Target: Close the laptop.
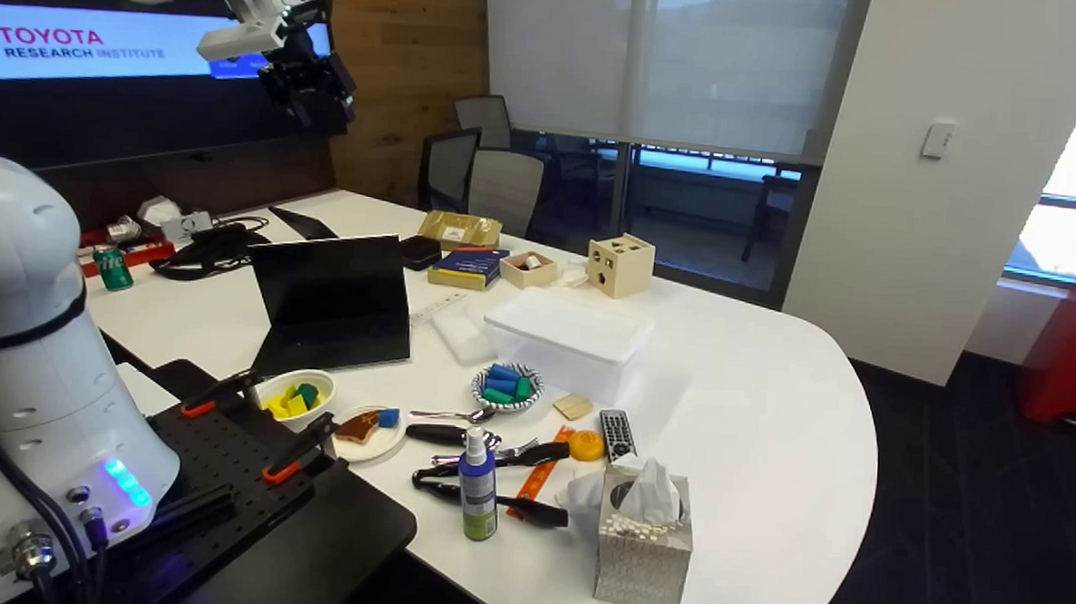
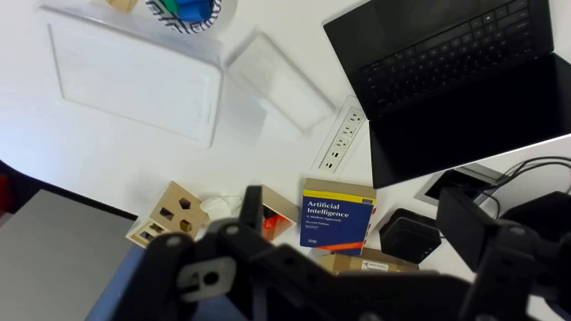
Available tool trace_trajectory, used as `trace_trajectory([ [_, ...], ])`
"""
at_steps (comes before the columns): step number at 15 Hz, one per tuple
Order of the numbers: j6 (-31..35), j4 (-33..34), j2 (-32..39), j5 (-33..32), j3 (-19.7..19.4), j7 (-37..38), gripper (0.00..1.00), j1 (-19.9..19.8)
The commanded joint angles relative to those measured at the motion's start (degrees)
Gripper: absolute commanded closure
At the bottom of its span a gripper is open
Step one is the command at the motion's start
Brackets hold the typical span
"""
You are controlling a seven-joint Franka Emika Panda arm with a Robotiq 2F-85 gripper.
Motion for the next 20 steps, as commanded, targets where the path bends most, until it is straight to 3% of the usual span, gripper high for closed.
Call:
trace_trajectory([
  [1,-1.3,11.7,14.9,-7.0,4.4,-0.6,0.00,-1.7],
  [3,-1.4,17.4,22.5,-11.5,6.3,-0.8,0.00,-1.0],
  [5,-0.8,23.0,29.9,-15.6,5.1,-0.6,0.00,3.0],
  [10,0.4,38.9,48.0,-17.8,3.3,-1.9,0.00,11.0],
  [15,-1.7,54.7,63.6,-14.4,1.4,-7.0,0.00,16.4],
  [20,-6.8,65.3,74.3,-7.9,0.3,-9.6,0.00,16.6],
])
